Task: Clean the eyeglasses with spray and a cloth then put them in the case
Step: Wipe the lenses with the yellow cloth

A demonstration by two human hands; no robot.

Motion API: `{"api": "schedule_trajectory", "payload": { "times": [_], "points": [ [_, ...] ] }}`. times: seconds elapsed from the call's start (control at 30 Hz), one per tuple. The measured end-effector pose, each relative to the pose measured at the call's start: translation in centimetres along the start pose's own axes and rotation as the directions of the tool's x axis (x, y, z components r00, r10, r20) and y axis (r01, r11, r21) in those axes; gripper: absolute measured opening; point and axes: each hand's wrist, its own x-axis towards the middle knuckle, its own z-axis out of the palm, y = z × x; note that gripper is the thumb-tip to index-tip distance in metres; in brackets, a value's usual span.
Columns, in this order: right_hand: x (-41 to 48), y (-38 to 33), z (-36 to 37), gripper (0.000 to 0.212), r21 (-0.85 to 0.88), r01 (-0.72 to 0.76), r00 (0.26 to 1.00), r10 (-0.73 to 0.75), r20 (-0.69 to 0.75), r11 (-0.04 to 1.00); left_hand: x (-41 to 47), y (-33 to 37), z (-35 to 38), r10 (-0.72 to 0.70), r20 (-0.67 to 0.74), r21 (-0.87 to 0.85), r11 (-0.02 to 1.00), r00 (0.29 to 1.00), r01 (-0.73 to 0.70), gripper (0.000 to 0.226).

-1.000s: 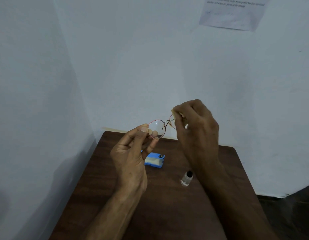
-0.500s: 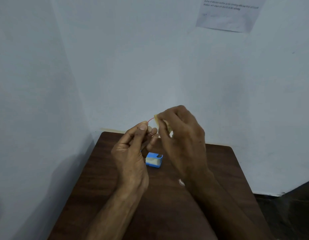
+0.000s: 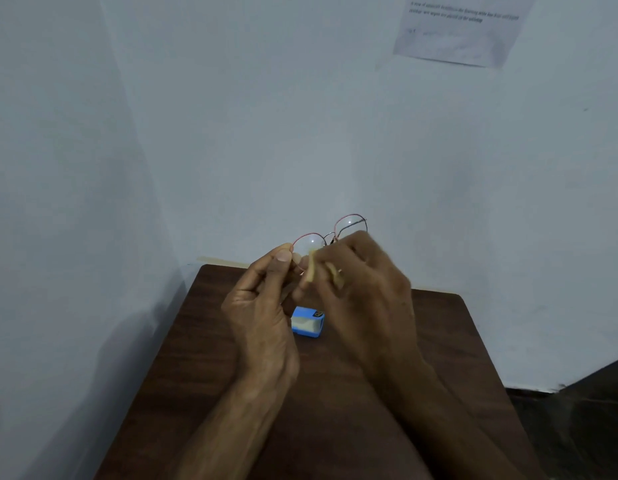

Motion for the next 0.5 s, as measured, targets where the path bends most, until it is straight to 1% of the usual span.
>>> {"api": "schedule_trajectory", "payload": {
  "times": [0.07,0.1,0.17,0.27,0.33,0.4,0.5],
  "points": [
    [1.2,1.0,0.1,0.008,-0.032,-0.021,0.997,0.018,-0.074,0.999,0.1,0.3,0.0,0.007,0.007,0.007,1.0,1.0,-0.007,0.015],
    [1.6,1.0,0.2,0.009,-0.046,-0.021,0.996,0.017,-0.088,0.999,0.2,0.4,0.1,0.009,0.014,0.008,1.0,1.0,-0.009,0.014],
    [1.6,0.3,0.7,0.01,-0.05,0.007,0.998,-0.01,-0.065,0.999,0.6,0.8,0.1,0.02,0.016,0.007,1.0,1.0,-0.02,0.013],
    [1.1,-0.2,1.0,0.009,0.035,0.066,0.998,-0.065,-0.021,0.997,1.4,1.1,0.0,0.068,0.012,0.065,0.996,0.998,-0.068,0.016],
    [1.3,-0.3,1.2,0.009,0.06,0.068,0.997,-0.065,-0.052,0.996,1.5,0.9,0.0,0.093,0.018,0.099,0.991,0.995,-0.095,0.016],
    [1.6,-0.8,1.3,0.011,0.058,0.084,0.995,-0.08,-0.065,0.995,1.4,0.7,0.0,0.1,0.036,0.122,0.987,0.994,-0.103,0.015],
    [1.7,-1.3,1.4,0.01,0.007,0.116,0.993,-0.116,-0.019,0.993,1.3,0.7,-0.2,0.076,0.045,0.116,0.99,0.996,-0.08,0.013]
  ]
}}
